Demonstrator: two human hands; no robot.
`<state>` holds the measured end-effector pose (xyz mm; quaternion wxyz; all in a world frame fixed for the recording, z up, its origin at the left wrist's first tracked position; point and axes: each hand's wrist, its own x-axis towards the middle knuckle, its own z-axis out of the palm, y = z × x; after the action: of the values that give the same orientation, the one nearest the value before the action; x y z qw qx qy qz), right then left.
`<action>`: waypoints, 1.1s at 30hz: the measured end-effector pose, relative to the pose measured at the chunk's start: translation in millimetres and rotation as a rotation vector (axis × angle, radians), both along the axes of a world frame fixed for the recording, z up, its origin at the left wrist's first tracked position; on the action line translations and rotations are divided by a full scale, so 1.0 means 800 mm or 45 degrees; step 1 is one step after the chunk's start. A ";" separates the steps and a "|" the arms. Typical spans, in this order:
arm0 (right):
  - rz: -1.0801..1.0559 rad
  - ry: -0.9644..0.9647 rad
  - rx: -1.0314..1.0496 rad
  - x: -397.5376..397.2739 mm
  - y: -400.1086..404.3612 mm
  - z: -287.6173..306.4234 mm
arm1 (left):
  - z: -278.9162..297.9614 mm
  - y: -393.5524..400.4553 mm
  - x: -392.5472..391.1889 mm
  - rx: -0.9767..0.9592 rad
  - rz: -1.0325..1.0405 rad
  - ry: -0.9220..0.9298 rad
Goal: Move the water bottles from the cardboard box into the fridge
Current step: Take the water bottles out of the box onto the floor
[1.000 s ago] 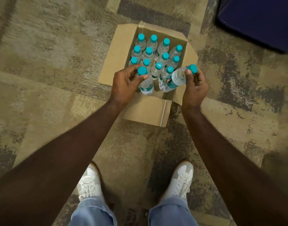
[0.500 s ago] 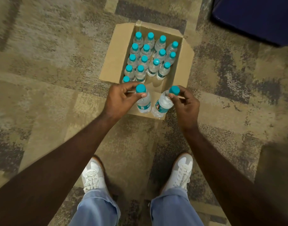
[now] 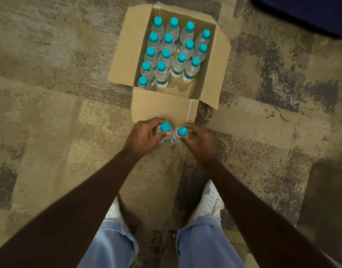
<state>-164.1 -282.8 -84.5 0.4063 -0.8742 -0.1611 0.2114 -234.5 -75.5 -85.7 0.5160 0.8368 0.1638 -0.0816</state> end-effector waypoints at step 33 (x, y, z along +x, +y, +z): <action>0.186 0.015 -0.201 -0.002 0.003 -0.069 | -0.067 -0.013 -0.014 0.314 -0.168 0.024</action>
<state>-165.7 -280.5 -140.0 0.3206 -0.8882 -0.2047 0.2577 -245.7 -85.8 -138.9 0.4013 0.9020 0.1220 -0.1023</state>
